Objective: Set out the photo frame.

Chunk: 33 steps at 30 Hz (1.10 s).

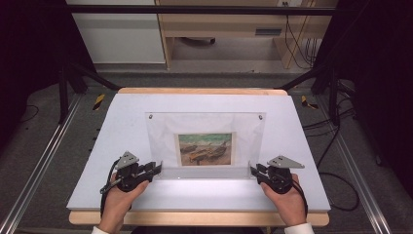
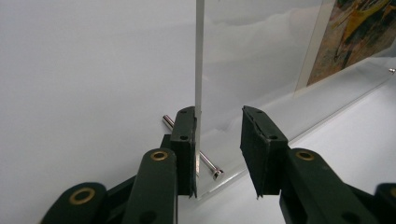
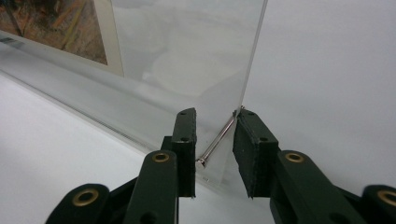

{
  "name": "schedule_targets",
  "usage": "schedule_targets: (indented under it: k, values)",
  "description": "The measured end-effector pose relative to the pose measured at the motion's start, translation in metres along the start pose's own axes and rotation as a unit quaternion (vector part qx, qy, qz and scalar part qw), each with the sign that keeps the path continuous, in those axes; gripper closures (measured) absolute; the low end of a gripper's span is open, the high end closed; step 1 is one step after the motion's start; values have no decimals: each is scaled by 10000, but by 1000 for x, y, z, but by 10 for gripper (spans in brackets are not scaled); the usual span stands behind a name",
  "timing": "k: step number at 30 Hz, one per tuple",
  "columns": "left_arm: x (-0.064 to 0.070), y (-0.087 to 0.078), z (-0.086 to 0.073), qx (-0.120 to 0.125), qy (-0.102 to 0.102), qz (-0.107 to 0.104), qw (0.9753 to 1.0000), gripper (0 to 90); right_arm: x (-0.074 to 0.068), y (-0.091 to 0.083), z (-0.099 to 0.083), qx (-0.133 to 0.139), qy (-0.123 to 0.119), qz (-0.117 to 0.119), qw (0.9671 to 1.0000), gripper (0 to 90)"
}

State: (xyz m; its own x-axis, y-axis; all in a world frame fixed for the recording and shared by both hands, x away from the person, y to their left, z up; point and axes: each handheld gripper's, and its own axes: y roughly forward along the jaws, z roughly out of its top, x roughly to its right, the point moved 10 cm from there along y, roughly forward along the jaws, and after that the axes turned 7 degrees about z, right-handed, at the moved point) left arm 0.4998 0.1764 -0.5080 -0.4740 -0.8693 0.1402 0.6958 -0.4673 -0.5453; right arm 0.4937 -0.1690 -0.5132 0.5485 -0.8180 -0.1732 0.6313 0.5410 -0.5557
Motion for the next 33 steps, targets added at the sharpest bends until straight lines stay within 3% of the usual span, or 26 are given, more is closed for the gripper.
schedule_targets:
  k: [23,28,31,33]
  values:
    - [4,-1,-4,-119,141,-4,9998,624,-2,0,-5,-108,-115,3,9999,684]
    - [5,-2,-2,-48,226,49,9997,619,-3,0,-5,-110,-175,-21,9998,666]
    - [4,-6,4,177,136,29,9997,550,-4,-1,-5,-90,-211,-8,9997,596]
    - [4,-8,6,261,222,104,9994,494,-4,-2,-4,-73,-270,-71,9996,520]
